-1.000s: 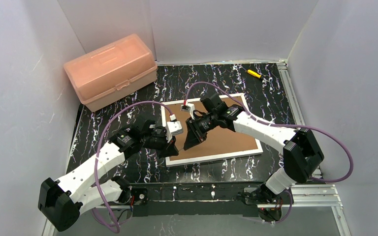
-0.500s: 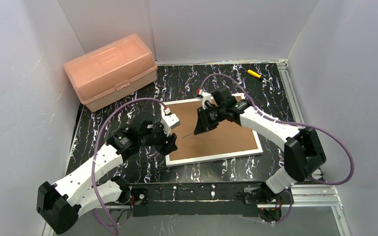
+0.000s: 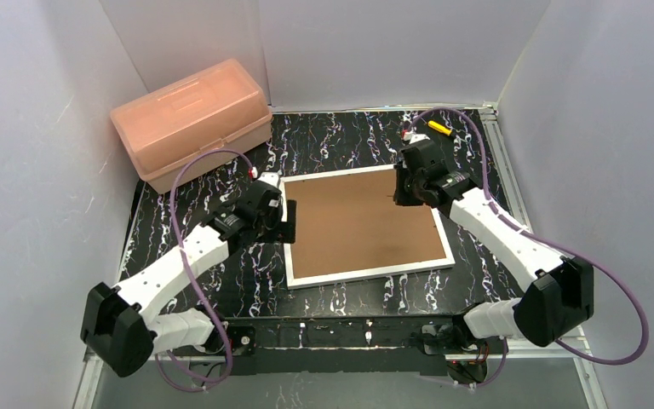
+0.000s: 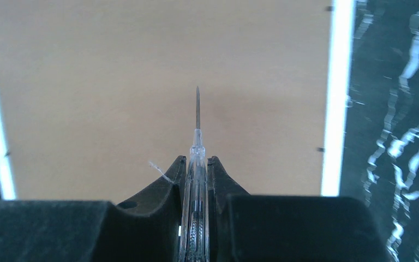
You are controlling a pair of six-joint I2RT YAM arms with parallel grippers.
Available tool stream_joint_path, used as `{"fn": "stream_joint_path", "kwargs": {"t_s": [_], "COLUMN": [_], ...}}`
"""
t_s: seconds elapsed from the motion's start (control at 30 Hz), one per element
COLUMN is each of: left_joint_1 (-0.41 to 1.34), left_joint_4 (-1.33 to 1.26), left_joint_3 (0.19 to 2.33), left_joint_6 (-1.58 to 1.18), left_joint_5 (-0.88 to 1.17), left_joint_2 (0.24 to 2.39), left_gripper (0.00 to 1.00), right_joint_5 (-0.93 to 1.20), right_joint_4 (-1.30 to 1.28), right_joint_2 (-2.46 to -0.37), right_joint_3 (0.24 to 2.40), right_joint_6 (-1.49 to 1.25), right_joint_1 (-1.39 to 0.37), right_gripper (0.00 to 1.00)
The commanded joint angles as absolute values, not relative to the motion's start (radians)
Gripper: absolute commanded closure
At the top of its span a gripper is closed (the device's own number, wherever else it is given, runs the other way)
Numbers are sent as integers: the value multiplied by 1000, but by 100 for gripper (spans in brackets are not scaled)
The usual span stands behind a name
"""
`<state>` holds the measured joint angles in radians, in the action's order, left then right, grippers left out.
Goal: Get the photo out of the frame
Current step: Adjust the screwdriver.
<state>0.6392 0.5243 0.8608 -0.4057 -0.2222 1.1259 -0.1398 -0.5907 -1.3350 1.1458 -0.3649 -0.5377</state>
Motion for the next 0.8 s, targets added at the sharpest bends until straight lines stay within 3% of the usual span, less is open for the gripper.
{"fn": "stream_joint_path", "kwargs": {"t_s": [0.0,0.3,0.77], "left_joint_1": [620,580,528], "left_joint_4": [624,552,464], "left_joint_3": [926,874,857], "left_joint_6": [-554,-616,-669], "left_joint_5": [-269,-218,-230], "left_joint_2": [1206,1284,1463], "left_gripper": [2,5,31], "right_joint_5": [-448,-698,-671], "right_joint_4": [-739,-863,-821], "right_joint_2": [-1346,-1402,-1385], "right_joint_3": [1229,1258,1239], "right_joint_6": [-440,-539,-536], "right_joint_1": [-536,-533,-521], "right_gripper": [99,99,99]}}
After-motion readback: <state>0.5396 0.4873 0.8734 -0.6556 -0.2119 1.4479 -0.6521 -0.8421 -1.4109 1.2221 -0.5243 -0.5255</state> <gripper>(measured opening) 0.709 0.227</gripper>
